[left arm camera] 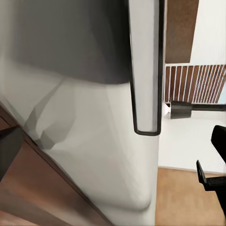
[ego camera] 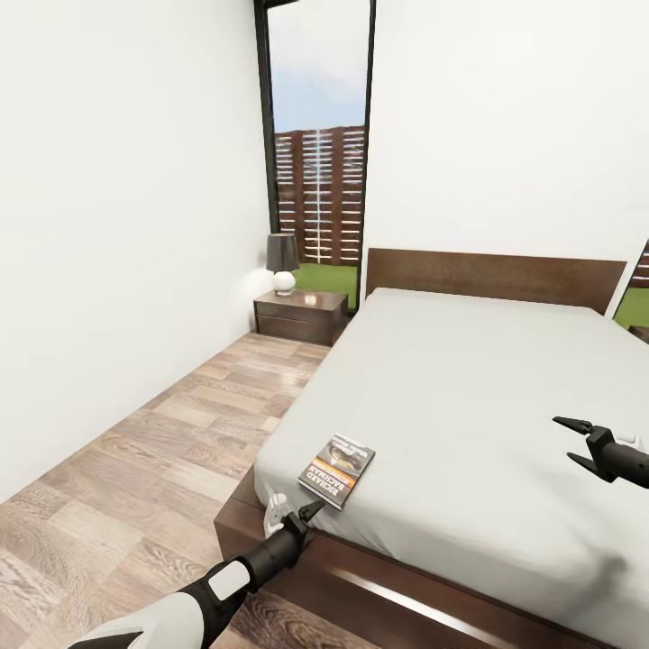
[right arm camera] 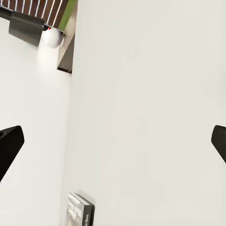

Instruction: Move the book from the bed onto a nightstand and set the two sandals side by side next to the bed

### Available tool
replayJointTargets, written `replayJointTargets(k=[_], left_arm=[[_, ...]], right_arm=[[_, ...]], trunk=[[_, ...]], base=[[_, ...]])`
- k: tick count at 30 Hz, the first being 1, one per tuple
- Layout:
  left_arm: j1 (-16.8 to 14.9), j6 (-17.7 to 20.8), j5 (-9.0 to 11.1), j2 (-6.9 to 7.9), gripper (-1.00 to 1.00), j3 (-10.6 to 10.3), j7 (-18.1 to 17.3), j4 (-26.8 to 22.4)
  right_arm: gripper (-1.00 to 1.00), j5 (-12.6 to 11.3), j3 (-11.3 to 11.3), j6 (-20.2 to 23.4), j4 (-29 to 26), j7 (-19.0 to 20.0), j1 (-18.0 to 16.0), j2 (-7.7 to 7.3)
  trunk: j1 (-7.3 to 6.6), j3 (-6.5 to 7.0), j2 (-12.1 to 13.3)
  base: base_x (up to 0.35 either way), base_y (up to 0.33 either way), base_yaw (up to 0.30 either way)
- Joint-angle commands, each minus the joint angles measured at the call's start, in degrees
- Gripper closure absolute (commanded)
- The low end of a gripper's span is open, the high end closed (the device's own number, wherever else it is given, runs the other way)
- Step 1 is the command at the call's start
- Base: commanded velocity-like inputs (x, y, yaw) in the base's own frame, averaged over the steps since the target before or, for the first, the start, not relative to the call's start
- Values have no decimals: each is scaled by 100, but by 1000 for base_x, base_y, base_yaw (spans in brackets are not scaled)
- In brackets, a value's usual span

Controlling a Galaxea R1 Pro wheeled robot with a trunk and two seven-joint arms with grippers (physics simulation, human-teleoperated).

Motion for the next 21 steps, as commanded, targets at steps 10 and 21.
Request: replayJointTargets(k=[10, 21], left_arm=[[-2, 270, 33, -20, -100, 51, -108, -1], [-2, 355, 35, -50, -100, 52, -198, -4]], right_arm=[[-100, -59, 30, 33, 1, -17, -3, -1], [-100, -59, 25, 33, 1, -20, -3, 6]], trunk=[[-1, -6, -2], [-1, -6, -2]], base=[[0, 0, 0], [0, 0, 0]])
